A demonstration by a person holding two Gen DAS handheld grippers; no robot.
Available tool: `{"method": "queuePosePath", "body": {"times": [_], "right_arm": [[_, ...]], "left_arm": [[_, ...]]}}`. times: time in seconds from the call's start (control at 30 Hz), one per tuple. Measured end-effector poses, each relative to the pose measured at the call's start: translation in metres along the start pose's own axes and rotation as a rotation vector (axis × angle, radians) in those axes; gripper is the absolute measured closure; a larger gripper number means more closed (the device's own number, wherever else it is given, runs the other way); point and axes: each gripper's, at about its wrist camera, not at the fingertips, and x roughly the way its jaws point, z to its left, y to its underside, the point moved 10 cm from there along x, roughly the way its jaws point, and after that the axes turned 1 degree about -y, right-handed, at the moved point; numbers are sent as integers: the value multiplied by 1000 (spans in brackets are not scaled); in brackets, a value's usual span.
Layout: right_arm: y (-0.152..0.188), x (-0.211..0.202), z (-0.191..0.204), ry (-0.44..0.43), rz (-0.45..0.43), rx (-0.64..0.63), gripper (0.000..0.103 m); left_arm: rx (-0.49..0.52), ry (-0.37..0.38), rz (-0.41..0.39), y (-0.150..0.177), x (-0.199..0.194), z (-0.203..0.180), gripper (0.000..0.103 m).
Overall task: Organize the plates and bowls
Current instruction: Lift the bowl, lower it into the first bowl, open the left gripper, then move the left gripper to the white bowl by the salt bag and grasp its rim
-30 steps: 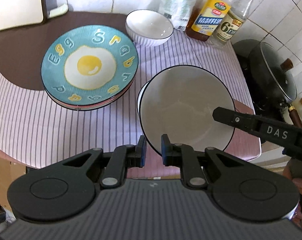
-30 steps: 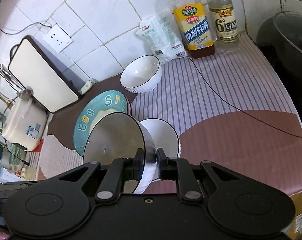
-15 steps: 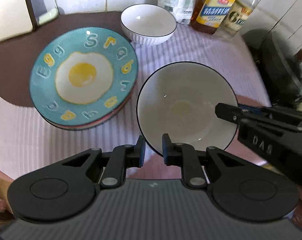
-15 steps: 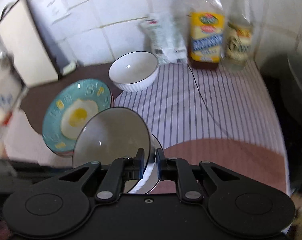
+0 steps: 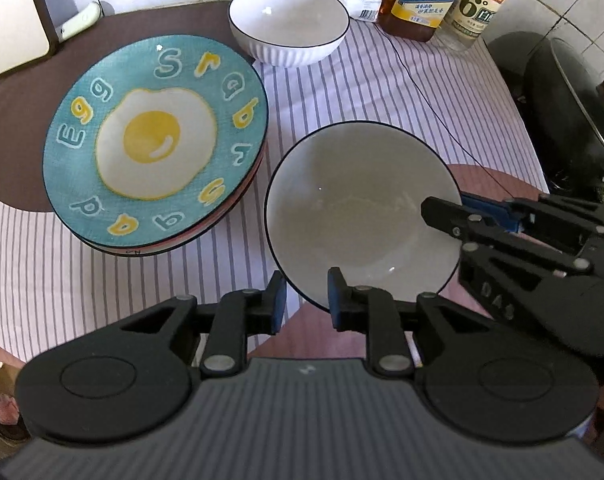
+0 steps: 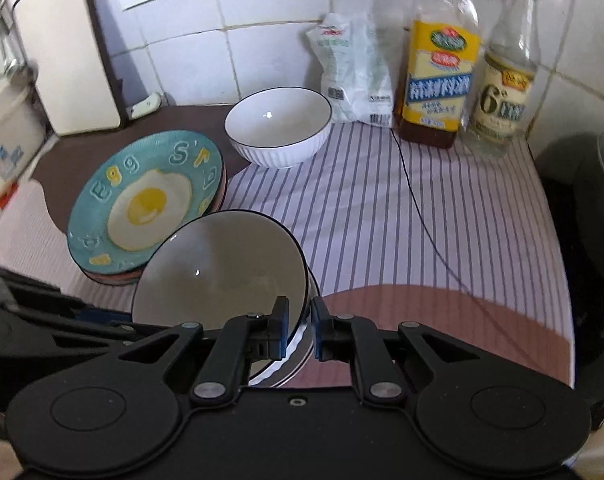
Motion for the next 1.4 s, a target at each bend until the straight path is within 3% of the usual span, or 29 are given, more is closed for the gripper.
{"method": "queuePosePath", "body": {"times": [0.13,0.2,0.27,0.33,0.43,0.53,0.63,0.73,0.9,1.07,1.27,1.4], "right_arm": [[3,6,-1,41,24,-77,88],[1,6,-4,19,15,-54,87],[-6,2,-8,-31,8,-14,83],[-15,-6,-16,-88,-25,44,77],[-30,-18,-26,-182,-53,118,73],[-43,-19,-38,-256,-53,181,70],[-55,-12,-47,-290,-37,199,68],[-67,-1,-53,-314,-29,189,59],[-94,17,-56,-358,-11,198,57],[-116,49,-55,-425,33,232,52],[-130,103,-62,-427,108,324,52],[-133,129,-60,-411,144,320,52]], "left_arm": [[-3,13,3,-1,2,-1,74],[3,11,0,-2,1,-1,72],[-12,42,2,-5,-4,0,62],[-61,124,-4,-12,-13,2,53],[-111,186,-17,-21,-27,8,53],[-121,168,-56,-33,-42,18,53],[-158,164,-85,-49,-51,29,52],[-176,144,-126,-68,-54,41,52],[-206,117,-169,-102,-53,55,52],[-185,70,-202,-135,-35,57,52],[-125,11,-224,-173,-2,57,52],[-104,-34,-218,-191,23,63,49]]}}
